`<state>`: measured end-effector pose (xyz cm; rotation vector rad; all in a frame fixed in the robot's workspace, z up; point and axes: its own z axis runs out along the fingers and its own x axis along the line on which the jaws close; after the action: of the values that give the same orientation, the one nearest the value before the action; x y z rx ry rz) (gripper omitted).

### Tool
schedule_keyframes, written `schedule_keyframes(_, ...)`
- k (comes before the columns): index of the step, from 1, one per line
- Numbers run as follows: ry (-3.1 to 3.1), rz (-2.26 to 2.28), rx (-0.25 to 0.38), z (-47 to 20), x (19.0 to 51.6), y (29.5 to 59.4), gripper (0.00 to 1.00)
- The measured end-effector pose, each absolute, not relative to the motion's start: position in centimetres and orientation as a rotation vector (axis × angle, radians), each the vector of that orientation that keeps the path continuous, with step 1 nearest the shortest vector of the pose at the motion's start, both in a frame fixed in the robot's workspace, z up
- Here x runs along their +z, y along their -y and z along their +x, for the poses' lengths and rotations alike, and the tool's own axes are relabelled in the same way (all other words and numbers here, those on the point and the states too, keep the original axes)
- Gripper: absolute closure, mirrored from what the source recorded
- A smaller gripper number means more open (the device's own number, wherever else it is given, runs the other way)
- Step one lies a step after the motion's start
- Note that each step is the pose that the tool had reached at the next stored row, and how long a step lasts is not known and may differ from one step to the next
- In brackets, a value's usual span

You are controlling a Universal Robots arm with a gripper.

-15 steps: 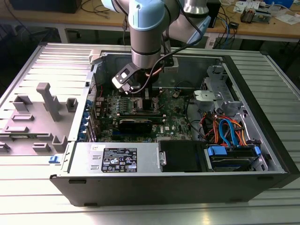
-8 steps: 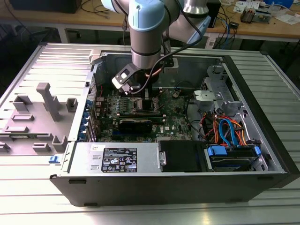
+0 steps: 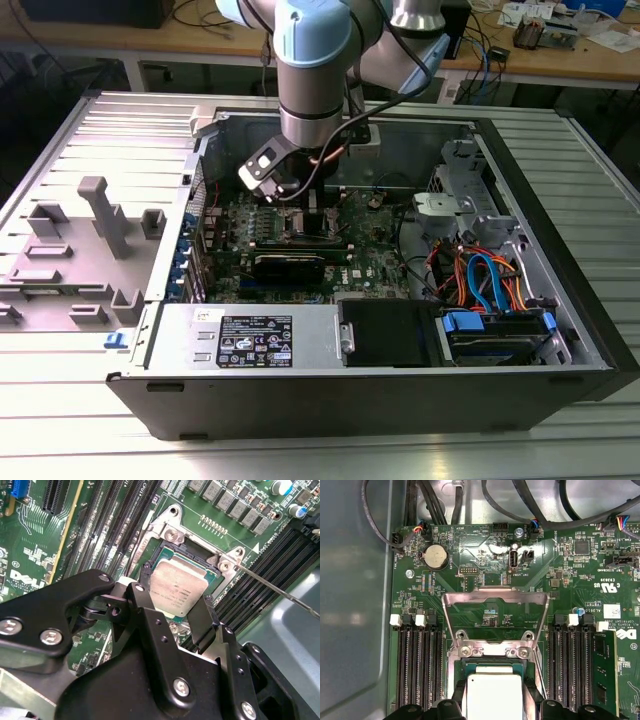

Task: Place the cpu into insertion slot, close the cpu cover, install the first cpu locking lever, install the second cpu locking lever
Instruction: 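Place the cpu into insertion slot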

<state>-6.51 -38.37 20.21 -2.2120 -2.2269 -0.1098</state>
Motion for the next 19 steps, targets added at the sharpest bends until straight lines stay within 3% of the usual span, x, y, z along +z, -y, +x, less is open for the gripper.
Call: schedule_keyframes(19,2.210,-2.229,-0.110,-6.53,20.11,38.37,0.46)
